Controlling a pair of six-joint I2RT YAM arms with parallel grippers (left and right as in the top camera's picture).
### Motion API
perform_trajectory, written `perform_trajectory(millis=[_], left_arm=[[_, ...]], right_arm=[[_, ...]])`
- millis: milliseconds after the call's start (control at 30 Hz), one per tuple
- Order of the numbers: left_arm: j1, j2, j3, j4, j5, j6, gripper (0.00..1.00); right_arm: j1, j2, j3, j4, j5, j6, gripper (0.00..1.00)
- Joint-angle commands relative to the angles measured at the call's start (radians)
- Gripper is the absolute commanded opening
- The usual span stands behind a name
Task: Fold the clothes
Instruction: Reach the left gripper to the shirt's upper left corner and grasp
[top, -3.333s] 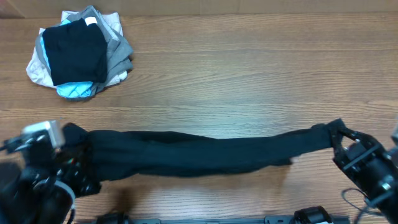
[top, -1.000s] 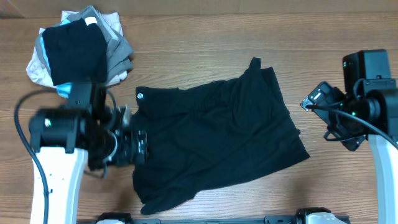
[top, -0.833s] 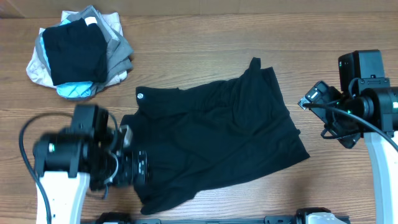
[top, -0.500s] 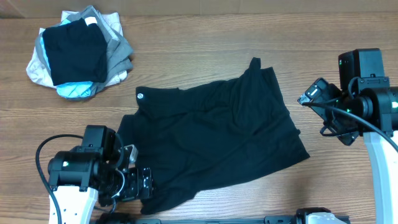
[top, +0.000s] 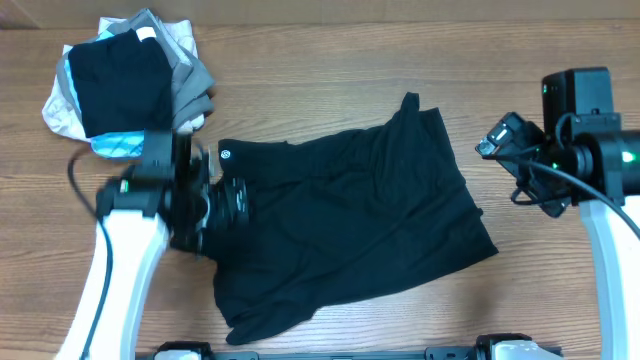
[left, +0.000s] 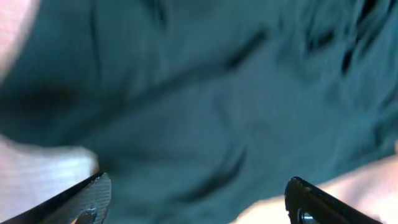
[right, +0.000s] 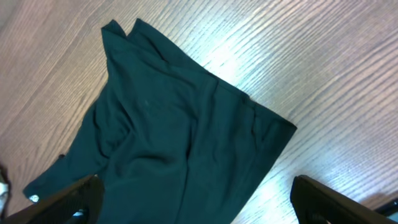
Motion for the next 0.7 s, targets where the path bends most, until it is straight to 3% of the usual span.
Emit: perform_trajectory(millis=[0, 333, 667], left_arm=[[-0.008, 0.161, 0.13, 0.028, -0.113, -0.032, 0.93], [0.012, 0.579, 0.456, 0.046, -0.222, 0.03, 0.9], [0.029, 0.747, 0.493, 0.093, -0.251, 0.075, 0.88]], right_arm=[[-0.001, 0.044, -0.001, 0.008, 0.009, -0.026, 1.0], [-0.001, 0.182, -0.001, 0.011, 0.009, -0.052, 1.0], [-0.001, 0.195, -0.007, 0.071, -0.006, -0.052, 1.0]])
